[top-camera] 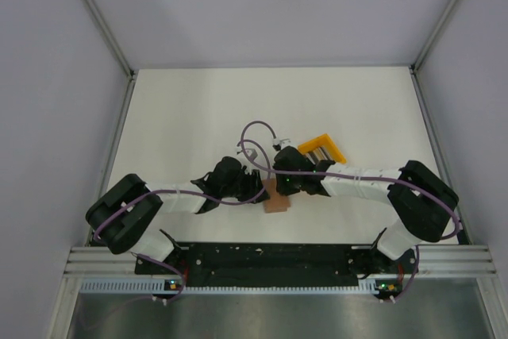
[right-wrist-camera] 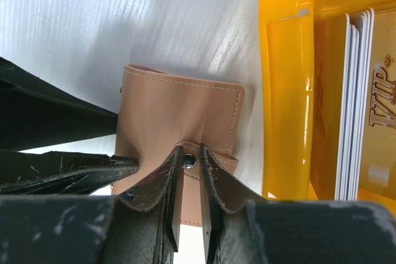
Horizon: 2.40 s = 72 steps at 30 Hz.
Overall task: Put the credit cards into the card holder
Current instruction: Close the card holder at the center of the board, then reset both arms
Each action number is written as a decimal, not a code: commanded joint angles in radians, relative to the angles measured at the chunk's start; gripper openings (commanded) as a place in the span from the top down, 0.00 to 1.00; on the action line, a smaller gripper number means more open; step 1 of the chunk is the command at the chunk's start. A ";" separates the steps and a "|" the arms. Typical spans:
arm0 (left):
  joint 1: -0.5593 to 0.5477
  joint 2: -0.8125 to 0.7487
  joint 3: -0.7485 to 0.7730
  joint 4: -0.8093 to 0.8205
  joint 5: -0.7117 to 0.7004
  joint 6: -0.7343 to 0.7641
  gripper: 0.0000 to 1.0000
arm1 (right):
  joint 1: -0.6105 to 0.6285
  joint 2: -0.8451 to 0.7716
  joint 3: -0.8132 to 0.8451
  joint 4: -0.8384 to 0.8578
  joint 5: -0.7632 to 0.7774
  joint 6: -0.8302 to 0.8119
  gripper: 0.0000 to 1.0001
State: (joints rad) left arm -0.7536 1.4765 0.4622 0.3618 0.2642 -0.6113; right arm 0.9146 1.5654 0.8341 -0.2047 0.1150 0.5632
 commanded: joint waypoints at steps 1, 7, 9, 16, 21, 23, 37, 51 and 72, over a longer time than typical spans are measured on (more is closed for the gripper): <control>-0.004 -0.002 -0.007 -0.049 -0.022 0.012 0.58 | 0.018 -0.018 0.016 -0.050 0.015 -0.002 0.84; -0.004 -0.004 -0.008 -0.047 -0.023 0.010 0.58 | 0.020 0.002 0.008 -0.056 0.023 0.017 0.86; -0.004 -0.004 -0.008 -0.050 -0.026 0.010 0.58 | 0.021 0.015 0.005 -0.056 0.023 0.023 0.87; -0.004 -0.002 -0.013 -0.046 -0.028 0.008 0.58 | 0.026 0.015 -0.041 -0.030 0.052 0.055 0.93; -0.004 -0.002 -0.016 -0.044 -0.028 0.007 0.58 | 0.029 0.007 -0.052 -0.012 0.049 0.047 0.94; -0.004 -0.002 -0.016 -0.044 -0.028 0.007 0.58 | 0.029 -0.007 -0.047 -0.002 0.043 0.032 0.91; -0.004 -0.021 -0.026 -0.034 -0.039 -0.002 0.55 | 0.030 -0.169 -0.053 0.033 0.046 0.000 0.81; -0.004 -0.120 -0.054 -0.041 -0.063 -0.013 0.43 | -0.017 -0.217 -0.202 0.088 0.012 0.096 0.61; -0.003 -0.350 0.075 -0.496 -0.331 -0.177 0.02 | -0.052 -0.441 -0.178 -0.005 -0.095 0.098 0.46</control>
State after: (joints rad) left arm -0.7544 1.1847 0.4320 0.0448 0.0711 -0.7677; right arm 0.8738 1.2495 0.6155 -0.1417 -0.0589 0.6910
